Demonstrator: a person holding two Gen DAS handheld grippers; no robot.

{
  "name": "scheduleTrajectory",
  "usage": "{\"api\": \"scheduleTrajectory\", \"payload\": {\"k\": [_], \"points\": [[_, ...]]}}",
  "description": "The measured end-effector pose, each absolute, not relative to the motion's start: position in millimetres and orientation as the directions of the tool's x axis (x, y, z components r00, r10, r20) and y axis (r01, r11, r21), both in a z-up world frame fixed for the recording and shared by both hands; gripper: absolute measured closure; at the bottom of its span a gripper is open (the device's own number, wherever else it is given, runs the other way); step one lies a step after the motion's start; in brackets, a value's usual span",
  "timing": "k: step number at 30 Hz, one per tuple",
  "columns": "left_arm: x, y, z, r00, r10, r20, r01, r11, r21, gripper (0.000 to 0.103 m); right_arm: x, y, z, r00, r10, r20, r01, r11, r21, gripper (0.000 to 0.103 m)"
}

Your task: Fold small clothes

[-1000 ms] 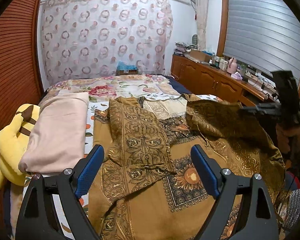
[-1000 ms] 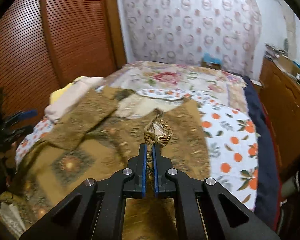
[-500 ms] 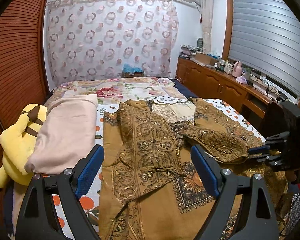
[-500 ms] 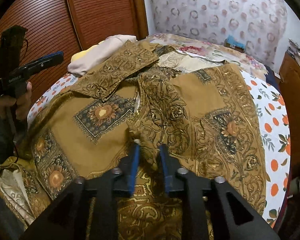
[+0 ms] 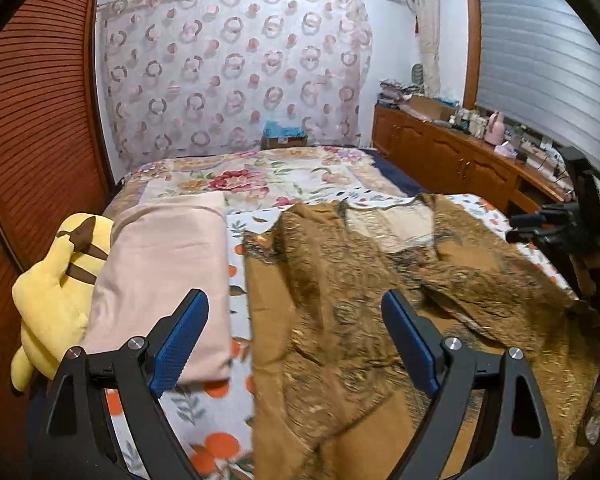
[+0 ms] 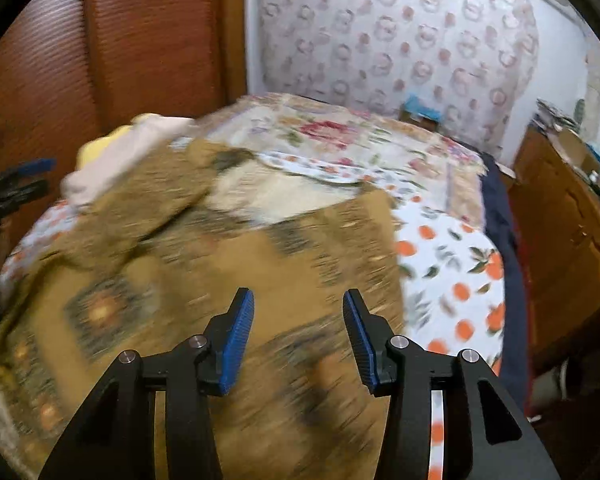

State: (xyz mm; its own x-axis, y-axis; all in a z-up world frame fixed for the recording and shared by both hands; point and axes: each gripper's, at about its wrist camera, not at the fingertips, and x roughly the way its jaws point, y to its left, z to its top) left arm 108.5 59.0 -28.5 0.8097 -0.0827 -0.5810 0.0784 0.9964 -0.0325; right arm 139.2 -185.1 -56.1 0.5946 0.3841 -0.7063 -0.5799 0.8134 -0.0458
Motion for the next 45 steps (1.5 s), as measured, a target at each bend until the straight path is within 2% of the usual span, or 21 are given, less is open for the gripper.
{"api": "scheduleTrajectory", "payload": {"k": [7,11,12,13,14,15,17,21,23,26,28,31,33,37,42,44,45], "points": [[135.2,77.0,-43.8,0.780,-0.054,-0.623,0.043,0.999,-0.032,0.014,217.3,-166.3,-81.0,0.587,0.304,-0.751,-0.509,0.859,-0.050,0.055],[143.1,77.2,-49.4,0.770,-0.056,-0.636,0.044,0.998,-0.034,0.014,231.0,-154.9,-83.3,0.579,0.324,-0.748,-0.526,0.850,-0.039,0.056],[144.1,75.7,-50.4,0.766,-0.057,-0.640,0.046,0.998,-0.033,0.014,231.8,-151.7,-84.2,0.571,0.342,-0.746,-0.544,0.838,-0.032,0.069],[145.3,74.6,-51.3,0.764,-0.059,-0.643,0.050,0.998,-0.032,0.014,235.9,-150.6,-88.2,0.562,0.354,-0.747,-0.560,0.828,-0.029,0.076],[146.5,73.7,-51.9,0.763,-0.061,-0.644,0.055,0.998,-0.030,0.014,234.4,-149.3,-88.4,0.563,0.359,-0.744,-0.569,0.821,-0.035,0.091],[147.8,71.9,-52.8,0.761,-0.063,-0.646,0.060,0.998,-0.026,0.014,233.6,-150.3,-87.0,0.570,0.364,-0.736,-0.572,0.820,-0.037,0.098],[149.6,69.2,-53.7,0.760,-0.064,-0.647,0.067,0.998,-0.021,0.014,234.7,-157.2,-82.9,0.608,0.355,-0.710,-0.554,0.830,-0.060,0.101],[153.4,66.2,-55.1,0.757,-0.065,-0.650,0.077,0.997,-0.010,0.014,248.5,-191.9,-77.7,0.664,0.279,-0.693,-0.421,0.906,-0.039,0.101],[155.3,64.6,-56.8,0.754,-0.062,-0.654,0.080,0.997,-0.003,0.014,257.7,-204.6,-77.1,0.707,0.173,-0.686,-0.314,0.946,-0.085,0.101],[158.5,66.1,-61.2,0.746,-0.048,-0.664,0.076,0.997,0.013,0.014,267.0,-221.5,-77.7,0.698,0.173,-0.695,-0.262,0.965,-0.023,0.101],[160.3,69.7,-62.2,0.745,-0.039,-0.666,0.065,0.998,0.014,0.014,259.2,-217.5,-73.4,0.703,0.234,-0.671,-0.311,0.950,0.005,0.098],[161.9,74.1,-62.4,0.740,-0.046,-0.671,0.059,0.998,-0.003,0.014,240.3,-198.2,-70.7,0.683,0.318,-0.657,-0.418,0.909,0.006,0.084],[162.4,73.4,-60.5,0.744,-0.046,-0.667,0.058,0.998,-0.004,0.014,227.6,-181.5,-74.6,0.643,0.370,-0.671,-0.486,0.874,0.016,0.062],[160.8,70.1,-58.4,0.747,-0.055,-0.662,0.070,0.998,-0.003,0.014,211.9,-149.3,-89.2,0.549,0.447,-0.707,-0.603,0.797,0.035,0.057],[158.8,67.8,-59.2,0.744,-0.074,-0.665,0.087,0.996,-0.013,0.014,213.7,-125.4,-113.7,0.502,0.410,-0.762,-0.652,0.758,-0.022,0.056],[158.0,66.7,-60.1,0.742,-0.076,-0.667,0.093,0.996,-0.011,0.014,216.6,-123.3,-117.4,0.517,0.415,-0.749,-0.658,0.752,-0.038,0.057],[158.0,66.2,-60.3,0.741,-0.075,-0.667,0.094,0.996,-0.008,0.014,216.2,-122.6,-116.4,0.515,0.425,-0.745,-0.666,0.745,-0.036,0.074]]}}
